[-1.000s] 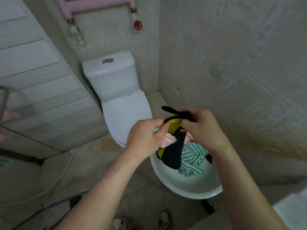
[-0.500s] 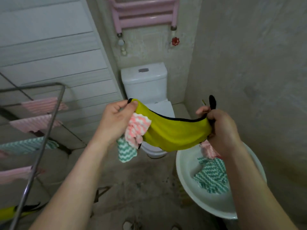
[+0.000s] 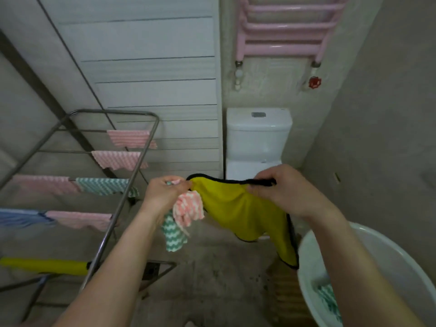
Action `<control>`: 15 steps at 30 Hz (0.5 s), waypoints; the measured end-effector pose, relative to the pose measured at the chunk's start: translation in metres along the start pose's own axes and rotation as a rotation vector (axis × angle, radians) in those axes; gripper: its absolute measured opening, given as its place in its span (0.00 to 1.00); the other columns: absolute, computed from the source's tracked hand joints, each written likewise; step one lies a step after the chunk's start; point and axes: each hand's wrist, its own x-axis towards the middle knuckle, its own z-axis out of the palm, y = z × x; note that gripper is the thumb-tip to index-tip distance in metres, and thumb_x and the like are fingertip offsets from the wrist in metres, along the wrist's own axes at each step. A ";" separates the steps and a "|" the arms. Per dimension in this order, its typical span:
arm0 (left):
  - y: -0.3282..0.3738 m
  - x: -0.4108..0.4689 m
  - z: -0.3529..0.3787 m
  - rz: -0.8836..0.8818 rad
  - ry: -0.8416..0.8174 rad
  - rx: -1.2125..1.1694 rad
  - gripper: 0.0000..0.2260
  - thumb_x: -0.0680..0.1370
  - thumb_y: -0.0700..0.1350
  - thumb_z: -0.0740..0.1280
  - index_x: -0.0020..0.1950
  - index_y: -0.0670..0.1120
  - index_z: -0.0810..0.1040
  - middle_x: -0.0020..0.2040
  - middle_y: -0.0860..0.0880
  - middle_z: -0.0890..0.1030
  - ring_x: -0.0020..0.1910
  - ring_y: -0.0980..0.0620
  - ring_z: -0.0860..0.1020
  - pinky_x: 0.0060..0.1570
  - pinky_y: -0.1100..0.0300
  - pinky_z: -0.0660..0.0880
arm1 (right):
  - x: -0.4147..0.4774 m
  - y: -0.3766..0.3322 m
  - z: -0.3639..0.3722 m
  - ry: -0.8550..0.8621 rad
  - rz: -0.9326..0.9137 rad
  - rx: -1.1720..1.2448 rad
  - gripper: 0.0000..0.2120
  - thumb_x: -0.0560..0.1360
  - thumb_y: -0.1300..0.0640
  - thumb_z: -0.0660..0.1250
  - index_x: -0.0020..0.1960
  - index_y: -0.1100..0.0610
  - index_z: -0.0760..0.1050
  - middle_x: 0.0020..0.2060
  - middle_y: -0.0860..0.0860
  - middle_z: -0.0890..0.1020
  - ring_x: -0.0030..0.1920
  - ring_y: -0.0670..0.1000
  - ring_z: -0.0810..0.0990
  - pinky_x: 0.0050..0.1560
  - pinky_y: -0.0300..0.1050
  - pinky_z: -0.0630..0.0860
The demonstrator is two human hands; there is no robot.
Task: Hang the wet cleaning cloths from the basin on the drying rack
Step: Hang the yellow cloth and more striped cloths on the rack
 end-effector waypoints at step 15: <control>0.007 0.020 -0.072 0.115 -0.511 0.177 0.20 0.69 0.57 0.69 0.50 0.43 0.82 0.48 0.44 0.84 0.48 0.46 0.82 0.55 0.45 0.75 | 0.087 -0.108 0.042 -0.339 -0.137 0.228 0.09 0.69 0.67 0.74 0.47 0.56 0.82 0.40 0.39 0.84 0.44 0.39 0.82 0.49 0.33 0.77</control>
